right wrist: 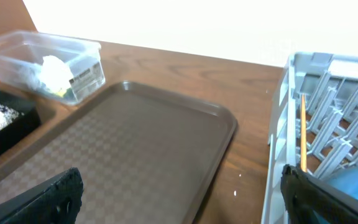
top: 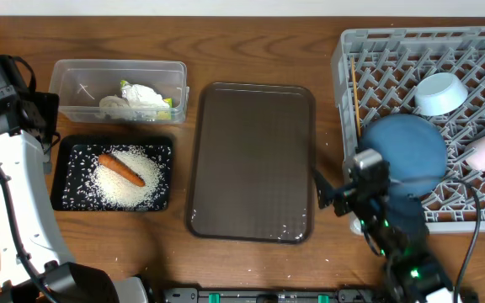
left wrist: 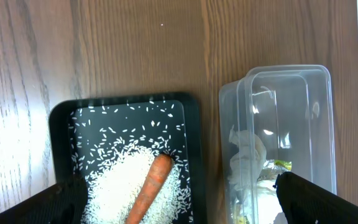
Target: Sort waste into correct bins and load items into the dishwasher rack
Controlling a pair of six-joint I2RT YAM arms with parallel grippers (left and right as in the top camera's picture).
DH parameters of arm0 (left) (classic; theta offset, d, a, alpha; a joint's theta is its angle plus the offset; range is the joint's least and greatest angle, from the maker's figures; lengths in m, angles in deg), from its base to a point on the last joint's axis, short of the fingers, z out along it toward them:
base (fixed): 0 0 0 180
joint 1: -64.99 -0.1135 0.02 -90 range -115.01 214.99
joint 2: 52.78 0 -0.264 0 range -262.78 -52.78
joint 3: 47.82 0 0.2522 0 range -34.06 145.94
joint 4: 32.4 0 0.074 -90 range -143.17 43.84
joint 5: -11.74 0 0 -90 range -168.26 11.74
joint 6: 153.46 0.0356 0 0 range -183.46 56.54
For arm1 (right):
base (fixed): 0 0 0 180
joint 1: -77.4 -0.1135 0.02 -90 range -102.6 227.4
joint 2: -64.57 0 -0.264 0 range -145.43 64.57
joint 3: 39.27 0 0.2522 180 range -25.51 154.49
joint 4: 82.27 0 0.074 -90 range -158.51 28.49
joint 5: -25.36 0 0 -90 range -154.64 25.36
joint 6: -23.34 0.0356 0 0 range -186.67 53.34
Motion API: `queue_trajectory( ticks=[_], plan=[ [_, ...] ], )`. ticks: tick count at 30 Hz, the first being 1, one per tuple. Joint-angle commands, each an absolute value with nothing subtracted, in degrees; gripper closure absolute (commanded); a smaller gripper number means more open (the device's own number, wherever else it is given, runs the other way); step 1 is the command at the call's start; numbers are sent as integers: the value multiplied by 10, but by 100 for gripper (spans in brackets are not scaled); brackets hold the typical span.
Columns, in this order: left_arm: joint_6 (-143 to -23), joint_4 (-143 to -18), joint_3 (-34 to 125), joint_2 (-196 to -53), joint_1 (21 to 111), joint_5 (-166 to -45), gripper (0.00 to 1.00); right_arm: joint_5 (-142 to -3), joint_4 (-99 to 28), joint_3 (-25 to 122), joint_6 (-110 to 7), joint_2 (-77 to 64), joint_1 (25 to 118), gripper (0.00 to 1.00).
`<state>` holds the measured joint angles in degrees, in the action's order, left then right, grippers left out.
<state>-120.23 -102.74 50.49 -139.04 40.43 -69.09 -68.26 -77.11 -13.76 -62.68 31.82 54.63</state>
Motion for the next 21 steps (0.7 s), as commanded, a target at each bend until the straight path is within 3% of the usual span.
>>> queue_trajectory(
  ticks=[1,7,21],
  plan=[
    [-1199,-1029,505,-1394,402,-688,1,-688,-786,-185,-638,376,550,1],
    [-1199,-1028,505,-1394,402,-688,1,-692,-787,-253,-638,471,567,1],
    [-1199,-1029,505,-1394,402,-688,1,-689,-693,-252,-642,566,637,1]
  ],
)
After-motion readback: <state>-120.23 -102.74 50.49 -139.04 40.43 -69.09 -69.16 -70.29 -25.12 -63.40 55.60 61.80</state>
